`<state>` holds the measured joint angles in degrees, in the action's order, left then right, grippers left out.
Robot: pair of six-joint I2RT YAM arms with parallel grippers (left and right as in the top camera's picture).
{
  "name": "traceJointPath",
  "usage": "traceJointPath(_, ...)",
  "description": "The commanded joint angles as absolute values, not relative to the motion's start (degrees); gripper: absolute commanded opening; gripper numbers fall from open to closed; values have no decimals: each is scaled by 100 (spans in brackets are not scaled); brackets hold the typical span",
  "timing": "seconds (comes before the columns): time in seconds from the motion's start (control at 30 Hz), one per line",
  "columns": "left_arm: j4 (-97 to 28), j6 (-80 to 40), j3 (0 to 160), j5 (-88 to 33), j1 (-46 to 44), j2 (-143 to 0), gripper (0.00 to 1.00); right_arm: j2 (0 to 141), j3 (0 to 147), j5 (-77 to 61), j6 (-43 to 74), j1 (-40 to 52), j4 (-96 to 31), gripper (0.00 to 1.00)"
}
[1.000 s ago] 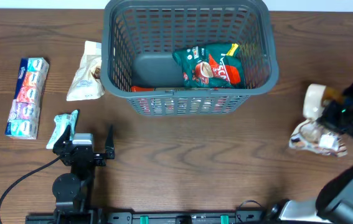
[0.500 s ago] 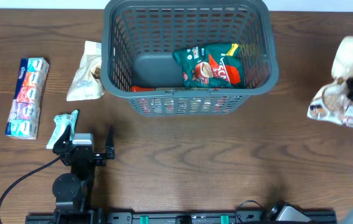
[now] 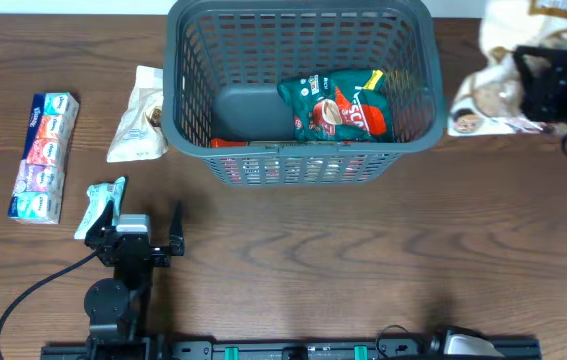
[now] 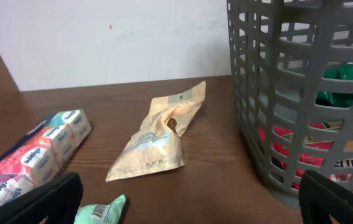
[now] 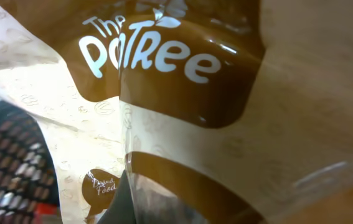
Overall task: Pack container
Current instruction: 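Lift the Pantree bag and carry it left into the basket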
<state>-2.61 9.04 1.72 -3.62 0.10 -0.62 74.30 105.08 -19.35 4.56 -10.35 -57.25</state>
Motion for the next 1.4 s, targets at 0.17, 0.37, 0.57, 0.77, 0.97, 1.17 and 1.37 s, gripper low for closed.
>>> traceJointPath(0.17,-377,941,27,-338,-19,-30,99,8003,10597,-1256,305,753,-5570,2)
traceJointPath(0.37,-375,941,27,-338,-19,-30,99,8405,10608,-447,-8,1678,-5347,2)
traceJointPath(0.57,-375,941,27,-338,-19,-30,99,8838,10608,-202,217,1761,-5395,1)
traceJointPath(0.77,-375,941,27,-338,-19,-30,99,9223,10608,-19,250,1680,-5610,2)
traceJointPath(0.97,-375,941,27,-338,-19,-30,99,9590,10608,161,211,1680,-5992,2)
traceJointPath(1.17,-377,941,27,-338,-19,-30,98,9751,10608,530,301,1680,-6106,2)
traceJointPath(1.37,-377,941,27,-338,-19,-30,99,9765,10608,716,646,1603,-6114,2)
